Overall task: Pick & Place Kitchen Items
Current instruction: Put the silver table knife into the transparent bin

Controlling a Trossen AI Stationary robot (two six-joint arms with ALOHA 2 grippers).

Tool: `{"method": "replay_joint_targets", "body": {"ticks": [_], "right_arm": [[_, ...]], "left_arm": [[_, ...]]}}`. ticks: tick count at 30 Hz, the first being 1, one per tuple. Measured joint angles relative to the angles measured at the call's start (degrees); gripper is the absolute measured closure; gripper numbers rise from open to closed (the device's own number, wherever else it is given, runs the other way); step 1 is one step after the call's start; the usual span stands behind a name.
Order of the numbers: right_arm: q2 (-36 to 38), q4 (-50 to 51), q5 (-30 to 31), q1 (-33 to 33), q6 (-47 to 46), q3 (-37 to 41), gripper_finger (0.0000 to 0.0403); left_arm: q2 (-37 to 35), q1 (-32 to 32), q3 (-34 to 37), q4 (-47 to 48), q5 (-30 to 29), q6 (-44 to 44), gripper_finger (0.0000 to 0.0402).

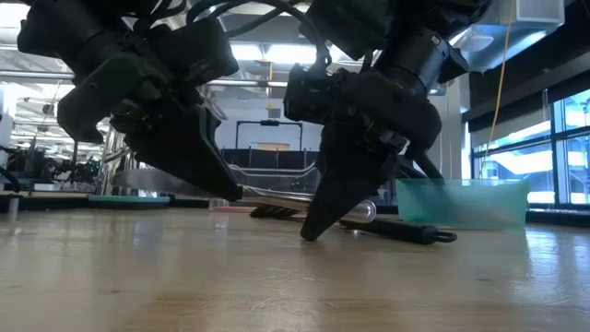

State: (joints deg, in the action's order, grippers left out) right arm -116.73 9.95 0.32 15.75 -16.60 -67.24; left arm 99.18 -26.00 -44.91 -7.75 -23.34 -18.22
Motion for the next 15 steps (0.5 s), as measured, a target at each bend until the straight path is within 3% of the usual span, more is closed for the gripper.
{"method": "replay_joint_targets", "body": {"ticks": [7,15], "right_arm": [[-0.07,-0.42,-2.75,0.00,-2.01,0.00,0.0388],[0.01,-0.96,-4.99,-0.11,-3.34,0.04,0.0388]], "left_arm": [[-1.23,-1.75,0.02,-3.03,-1.96,3.12,0.0367],[-10.68,-4.80,-0.18,-2.87,-6.14,7.61,0.0349]]}}
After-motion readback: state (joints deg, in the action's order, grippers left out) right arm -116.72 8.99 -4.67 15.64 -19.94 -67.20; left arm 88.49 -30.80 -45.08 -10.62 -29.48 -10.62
